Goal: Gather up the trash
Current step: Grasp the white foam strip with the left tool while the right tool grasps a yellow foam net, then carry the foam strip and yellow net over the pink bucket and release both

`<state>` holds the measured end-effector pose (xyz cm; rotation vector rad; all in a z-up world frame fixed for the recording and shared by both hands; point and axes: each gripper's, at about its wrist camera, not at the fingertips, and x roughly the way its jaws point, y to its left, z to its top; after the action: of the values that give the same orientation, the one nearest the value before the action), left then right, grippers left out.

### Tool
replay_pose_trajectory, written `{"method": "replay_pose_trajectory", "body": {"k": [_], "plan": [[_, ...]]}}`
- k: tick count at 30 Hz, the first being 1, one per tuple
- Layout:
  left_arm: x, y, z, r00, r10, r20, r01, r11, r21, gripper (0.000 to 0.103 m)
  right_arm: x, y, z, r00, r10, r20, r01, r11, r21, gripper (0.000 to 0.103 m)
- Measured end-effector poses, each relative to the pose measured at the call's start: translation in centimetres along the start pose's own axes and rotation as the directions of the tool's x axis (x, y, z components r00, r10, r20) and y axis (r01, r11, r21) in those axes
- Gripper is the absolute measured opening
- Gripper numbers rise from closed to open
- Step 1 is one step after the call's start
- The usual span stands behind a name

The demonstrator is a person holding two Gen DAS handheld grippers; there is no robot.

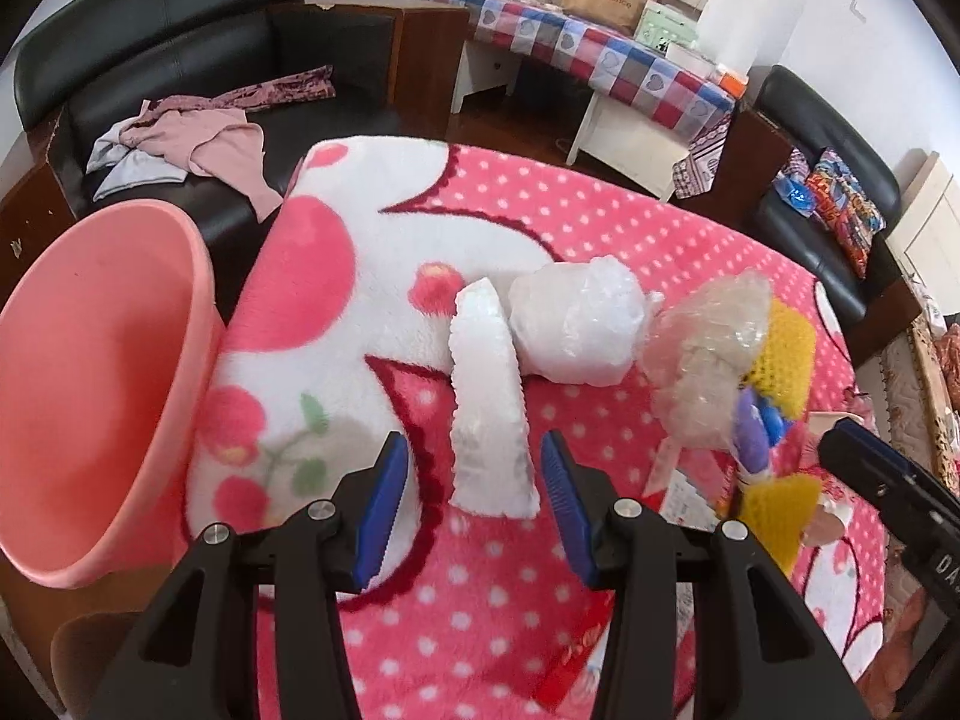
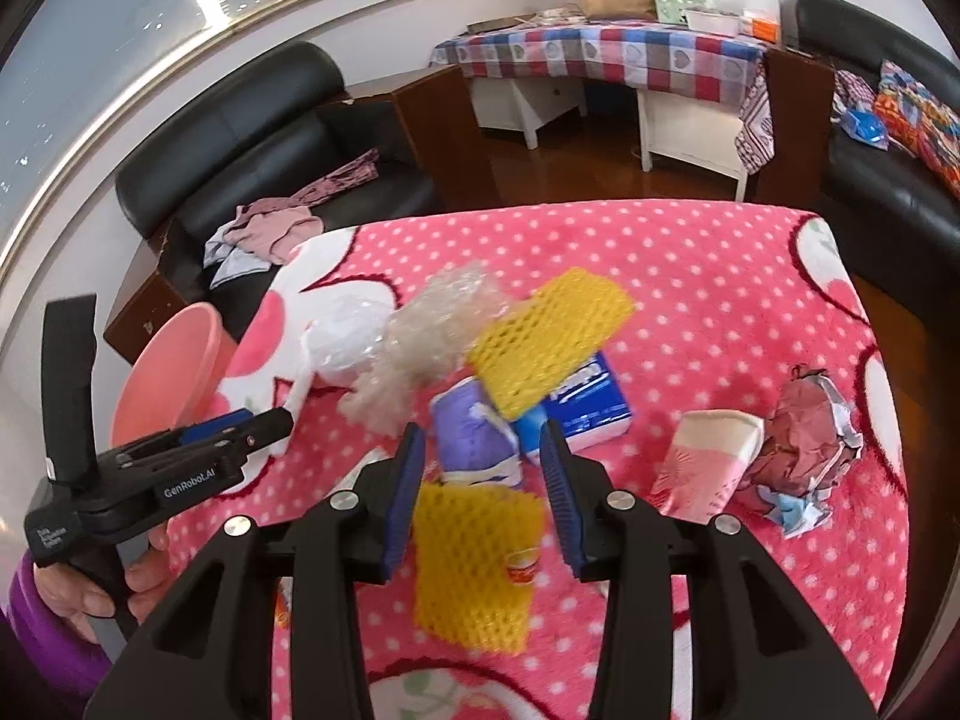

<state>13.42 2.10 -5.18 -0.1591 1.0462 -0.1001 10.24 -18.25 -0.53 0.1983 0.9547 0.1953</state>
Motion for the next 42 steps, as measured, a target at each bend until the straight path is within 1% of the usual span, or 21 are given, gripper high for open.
{"method": "replay_pose_trajectory", "body": {"k": [1, 2, 4, 5, 6, 11, 19, 24, 25, 26, 31, 37, 42], "plan": [[0.3, 0.0, 0.1, 1.0, 0.005, -0.005, -0.005, 1.0, -0.003, 0.045, 0.1, -0.3, 0.2, 1.0, -0.002, 0.001, 0.002, 1.0, 0.011, 0.041], [0.6, 0.0, 0.2, 1.0, 0.006, -0.009, -0.006, 1.0, -0.005, 0.043, 0.2, -0.7, 0.4, 1.0, -0.002, 0.003, 0.002, 1.0, 0.021, 0.041], [0.9, 0.0, 0.2, 1.0, -0.003, -0.015, 0.003, 1.0, -0.004, 0.037, 0.4, -1.2, 0.7, 1.0, -0.001, 0.002, 0.001, 0.999, 0.037, 0.041], [1.0, -0.1, 0.2, 1.0, -0.01, -0.017, 0.01, 1.0, 0.0, 0.031, 0.5, -1.3, 0.8, 1.0, -0.001, 0.002, 0.0, 0.999, 0.042, 0.041], [1.1, -0.2, 0.2, 1.0, -0.018, -0.018, 0.018, 1.0, 0.004, 0.027, 0.7, -1.5, 1.0, 1.0, 0.002, 0.001, -0.002, 0.999, 0.05, 0.041], [0.5, -0.6, 0.1, 1.0, 0.019, 0.024, -0.02, 0.999, 0.032, 0.026, 1.7, -1.9, 1.5, 1.0, 0.013, -0.016, -0.012, 0.996, 0.083, 0.041], [-2.2, 0.2, 0.1, 0.997, 0.021, 0.08, -0.023, 0.999, 0.023, 0.026, 3.4, -2.3, 2.1, 0.999, 0.009, -0.05, -0.003, 0.992, 0.128, 0.041], [-3.5, 1.2, -0.1, 0.995, 0.02, 0.098, -0.021, 1.0, 0.006, 0.026, 3.9, -2.2, 2.2, 0.999, 0.007, -0.045, -0.001, 0.993, 0.122, 0.041], [-3.9, 1.3, -0.1, 0.994, 0.02, 0.103, -0.021, 1.0, 0.004, 0.026, 3.8, -2.0, 2.2, 0.999, 0.006, -0.041, -0.001, 0.993, 0.117, 0.039], [-4.2, 1.4, -0.2, 0.994, 0.021, 0.107, -0.022, 1.0, 0.004, 0.026, 3.7, -2.0, 2.2, 0.999, 0.002, -0.038, 0.002, 0.994, 0.111, 0.029], [-5.3, 1.8, -0.4, 0.992, 0.027, 0.127, -0.028, 1.0, 0.003, 0.026, 3.3, -1.6, 2.2, 0.999, -0.011, -0.038, 0.014, 0.997, 0.082, 0.01], [-6.6, 2.2, -0.7, 0.989, 0.027, 0.148, -0.025, 1.0, -0.015, 0.026, 1.4, -0.8, 2.3, 0.999, -0.033, 0.015, 0.032, 0.999, 0.036, 0.009], [-8.3, 2.5, -0.9, 0.983, 0.021, 0.181, -0.018, 1.0, -0.021, 0.026, -0.8, -0.8, 2.5, 0.997, -0.038, 0.065, 0.036, 0.999, 0.03, 0.009]]}}
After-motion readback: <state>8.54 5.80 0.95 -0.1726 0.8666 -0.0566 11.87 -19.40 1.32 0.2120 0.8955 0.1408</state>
